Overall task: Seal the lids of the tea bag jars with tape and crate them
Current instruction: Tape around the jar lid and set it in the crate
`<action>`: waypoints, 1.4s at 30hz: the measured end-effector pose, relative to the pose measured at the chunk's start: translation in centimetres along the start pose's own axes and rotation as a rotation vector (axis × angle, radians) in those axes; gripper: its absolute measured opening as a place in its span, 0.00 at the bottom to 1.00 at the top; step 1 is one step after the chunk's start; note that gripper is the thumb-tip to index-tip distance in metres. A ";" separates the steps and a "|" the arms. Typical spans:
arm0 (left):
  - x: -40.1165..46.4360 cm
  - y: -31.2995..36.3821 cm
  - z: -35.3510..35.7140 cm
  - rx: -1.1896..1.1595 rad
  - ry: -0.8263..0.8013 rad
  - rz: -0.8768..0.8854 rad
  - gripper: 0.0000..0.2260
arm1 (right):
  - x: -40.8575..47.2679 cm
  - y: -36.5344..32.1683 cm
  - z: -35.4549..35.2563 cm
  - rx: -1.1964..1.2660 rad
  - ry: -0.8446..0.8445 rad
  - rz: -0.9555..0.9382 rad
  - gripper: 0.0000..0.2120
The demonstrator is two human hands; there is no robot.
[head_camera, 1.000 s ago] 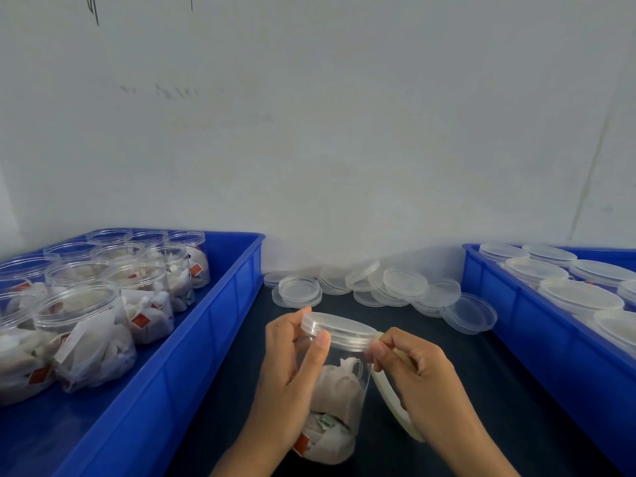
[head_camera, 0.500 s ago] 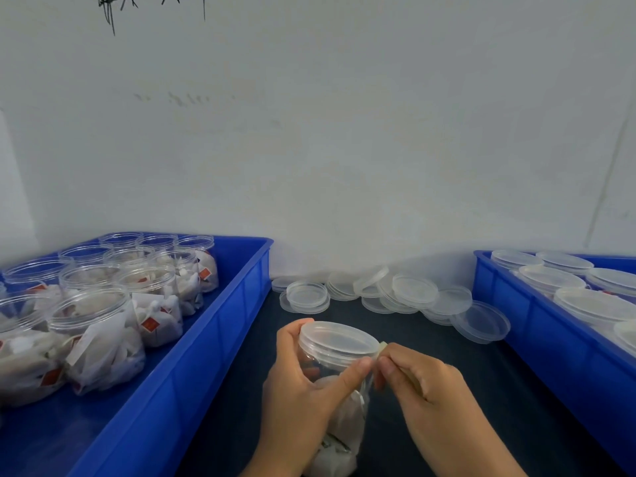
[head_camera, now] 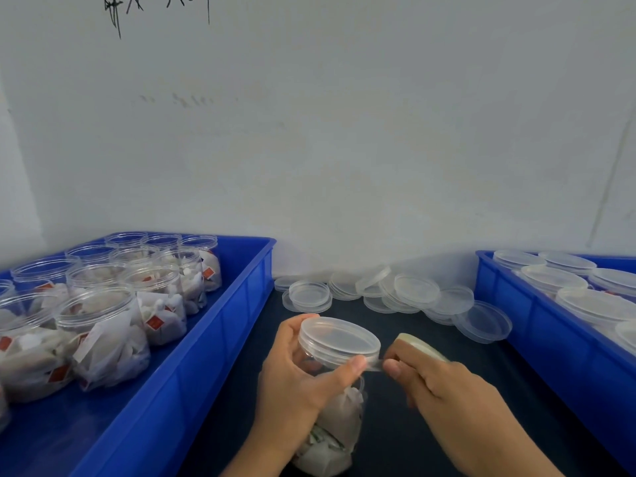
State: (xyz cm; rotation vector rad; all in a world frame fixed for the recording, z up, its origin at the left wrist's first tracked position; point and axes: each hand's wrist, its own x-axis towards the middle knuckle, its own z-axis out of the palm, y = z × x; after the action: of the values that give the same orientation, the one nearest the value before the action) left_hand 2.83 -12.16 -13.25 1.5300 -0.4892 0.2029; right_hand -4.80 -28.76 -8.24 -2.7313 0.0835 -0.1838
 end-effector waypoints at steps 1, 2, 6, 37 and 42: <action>0.0 0.1 -0.1 -0.014 -0.016 -0.008 0.35 | 0.0 0.2 0.0 0.030 0.005 0.005 0.20; 0.1 0.1 -0.1 -0.028 -0.032 -0.016 0.35 | 0.0 0.5 0.0 0.056 0.015 0.000 0.20; 0.1 0.1 -0.2 -0.076 -0.081 -0.049 0.35 | -0.1 0.9 0.3 0.202 0.072 -0.026 0.19; 0.7 -0.5 -0.5 -0.197 -0.050 -0.066 0.38 | 0.2 0.8 0.6 0.518 0.054 -0.012 0.12; 0.4 0.0 -0.5 -0.257 -0.153 -0.108 0.46 | 0.4 0.9 1.0 0.537 0.027 -0.020 0.11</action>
State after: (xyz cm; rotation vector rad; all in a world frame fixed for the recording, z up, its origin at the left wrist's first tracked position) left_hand 3.26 -11.74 -13.11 1.3205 -0.5302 -0.0601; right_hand -4.24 -29.27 -9.46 -2.1949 0.0107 -0.2138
